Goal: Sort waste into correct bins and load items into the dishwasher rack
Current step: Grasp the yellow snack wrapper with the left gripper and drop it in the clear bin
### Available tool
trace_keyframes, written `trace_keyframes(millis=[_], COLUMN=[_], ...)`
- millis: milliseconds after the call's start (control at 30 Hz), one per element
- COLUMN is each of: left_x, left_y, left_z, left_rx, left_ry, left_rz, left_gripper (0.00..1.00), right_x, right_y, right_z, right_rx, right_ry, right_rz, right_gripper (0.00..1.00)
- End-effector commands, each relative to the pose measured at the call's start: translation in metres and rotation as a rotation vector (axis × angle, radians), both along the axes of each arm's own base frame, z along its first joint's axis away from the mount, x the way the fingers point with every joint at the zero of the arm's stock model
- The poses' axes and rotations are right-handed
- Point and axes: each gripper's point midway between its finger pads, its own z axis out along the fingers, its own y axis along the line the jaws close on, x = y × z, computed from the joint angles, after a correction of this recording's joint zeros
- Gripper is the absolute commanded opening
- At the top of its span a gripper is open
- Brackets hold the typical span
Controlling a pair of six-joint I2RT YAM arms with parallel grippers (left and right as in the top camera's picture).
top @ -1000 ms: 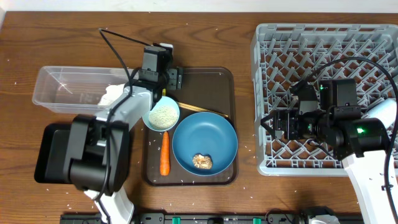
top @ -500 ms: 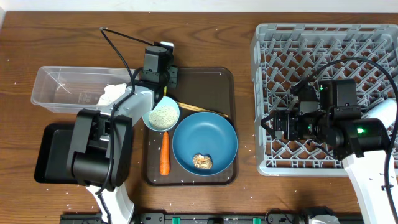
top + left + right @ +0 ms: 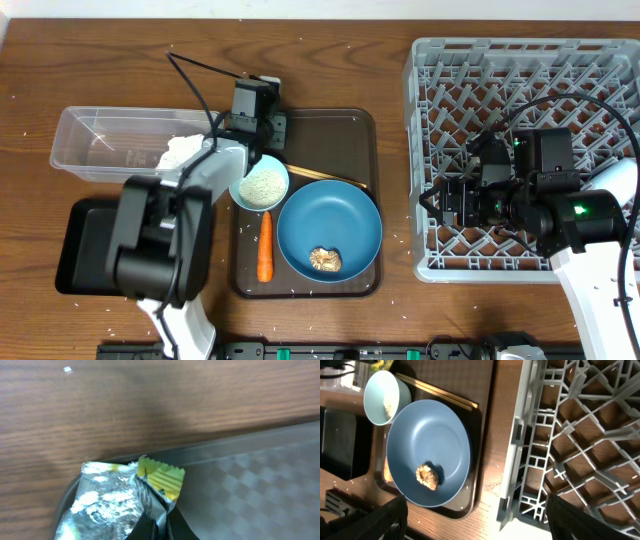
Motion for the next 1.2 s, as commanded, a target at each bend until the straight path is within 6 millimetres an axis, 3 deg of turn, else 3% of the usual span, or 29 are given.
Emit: trace_keyframes(millis=[0, 133, 267, 400, 700, 833, 900, 1000, 1100, 1167], left_x=[-0.006, -0.026, -0.042, -0.051, -0.040, -0.041, -0.042, -0.042, -0.049, -0.056], left_y=[-0.003, 0.007, 0.039, 0.076, 0.138, 0.155, 0.159, 0.160, 0.160, 0.164], left_z=[0.068, 0.111, 0.127, 0.114, 0.088, 0.084, 0.084, 0.084, 0.079, 0.076], left_rx=[-0.053, -0.045, 0.044, 0.132, 0.166, 0.134, 0.121, 0.120, 0.127, 0.128], left_ry=[-0.102, -0.135, -0.134, -0.074, -0.031, -0.023, -0.023, -0.022, 0.013, 0.035], left_rz=[-0.006, 0.012, 0.129, 0.262, 0.416, 0.492, 0.518, 0.521, 0.525, 0.571], left_gripper=[0.06, 0.06, 0.06, 0.06, 0.08, 0.39, 0.64, 0.64, 0.49, 0.49], right_x=[-0.001, -0.001, -0.001, -0.001, -0.002, -0.005, -0.005, -0.005, -0.006, -0.007], right_y=[0.006, 0.006, 0.006, 0.006, 0.006, 0.006, 0.006, 0.006, 0.005, 0.005], right_z=[0.005, 0.005, 0.005, 0.005, 0.004, 0.003, 0.003, 0.003, 0.003, 0.002], right_rx=[0.014, 0.015, 0.015, 0.015, 0.015, 0.013, 0.013, 0.013, 0.012, 0.011], right_ry=[-0.005, -0.005, -0.005, -0.006, 0.003, 0.013, 0.014, 0.015, 0.019, 0.025], right_rz=[0.012, 0.013, 0.013, 0.013, 0.013, 0.013, 0.013, 0.013, 0.014, 0.014], right_gripper=[0.81, 0.81, 0.81, 0.82, 0.82, 0.81, 0.82, 0.82, 0.82, 0.82])
